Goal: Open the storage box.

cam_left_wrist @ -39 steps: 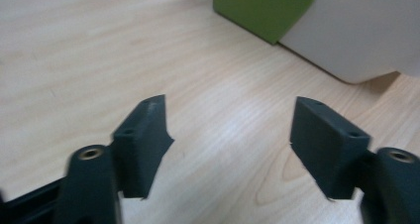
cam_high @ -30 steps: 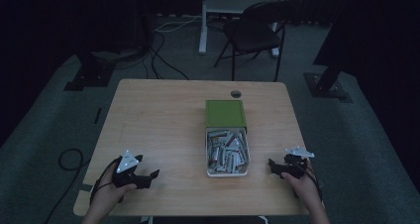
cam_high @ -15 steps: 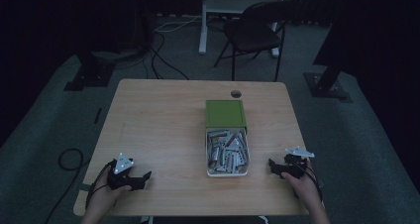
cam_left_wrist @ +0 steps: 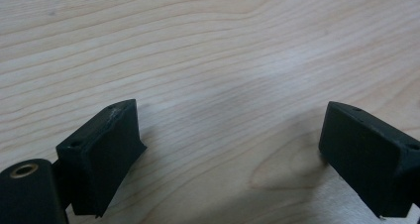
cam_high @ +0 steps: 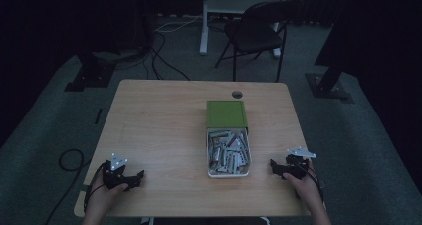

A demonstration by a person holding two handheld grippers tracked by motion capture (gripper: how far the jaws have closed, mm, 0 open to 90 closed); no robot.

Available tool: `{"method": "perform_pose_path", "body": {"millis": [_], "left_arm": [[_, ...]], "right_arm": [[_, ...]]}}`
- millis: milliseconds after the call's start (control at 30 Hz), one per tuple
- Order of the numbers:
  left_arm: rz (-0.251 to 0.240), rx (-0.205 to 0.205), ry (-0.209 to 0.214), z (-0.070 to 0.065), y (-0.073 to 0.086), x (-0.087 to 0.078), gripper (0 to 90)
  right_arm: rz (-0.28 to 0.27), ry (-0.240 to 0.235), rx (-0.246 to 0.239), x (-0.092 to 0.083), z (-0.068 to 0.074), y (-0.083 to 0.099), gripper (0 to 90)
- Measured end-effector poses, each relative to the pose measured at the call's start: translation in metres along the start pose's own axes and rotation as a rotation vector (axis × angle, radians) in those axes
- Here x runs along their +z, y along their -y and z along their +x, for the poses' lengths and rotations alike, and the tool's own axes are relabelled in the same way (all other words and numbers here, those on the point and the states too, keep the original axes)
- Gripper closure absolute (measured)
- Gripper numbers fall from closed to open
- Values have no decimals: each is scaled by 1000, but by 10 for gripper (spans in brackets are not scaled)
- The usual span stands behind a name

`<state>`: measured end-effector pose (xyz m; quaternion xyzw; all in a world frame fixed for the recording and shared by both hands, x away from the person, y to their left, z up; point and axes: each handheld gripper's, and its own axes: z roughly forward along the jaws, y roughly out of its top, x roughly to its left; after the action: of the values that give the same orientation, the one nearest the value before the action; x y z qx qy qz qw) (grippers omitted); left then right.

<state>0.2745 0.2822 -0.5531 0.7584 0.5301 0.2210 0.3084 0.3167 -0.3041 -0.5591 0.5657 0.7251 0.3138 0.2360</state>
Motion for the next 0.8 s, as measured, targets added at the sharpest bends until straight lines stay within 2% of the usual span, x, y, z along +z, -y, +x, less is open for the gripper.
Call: {"method": "perform_pose_path", "body": {"millis": [167,400,567,800], "left_arm": [[2,-41,-51,1,0,1,99],[1,-57,-66,0,-1,1,99],[0,-88,-95,-4,-3,3,98],[0,-109,-114,-4,-4,5,96]], "right_arm": [[0,0,0,0,0,0,108],[0,0,0,0,0,0,109],[0,-1,-1,0,0,0,109],[1,-10,-10,0,1,0,109]]}}
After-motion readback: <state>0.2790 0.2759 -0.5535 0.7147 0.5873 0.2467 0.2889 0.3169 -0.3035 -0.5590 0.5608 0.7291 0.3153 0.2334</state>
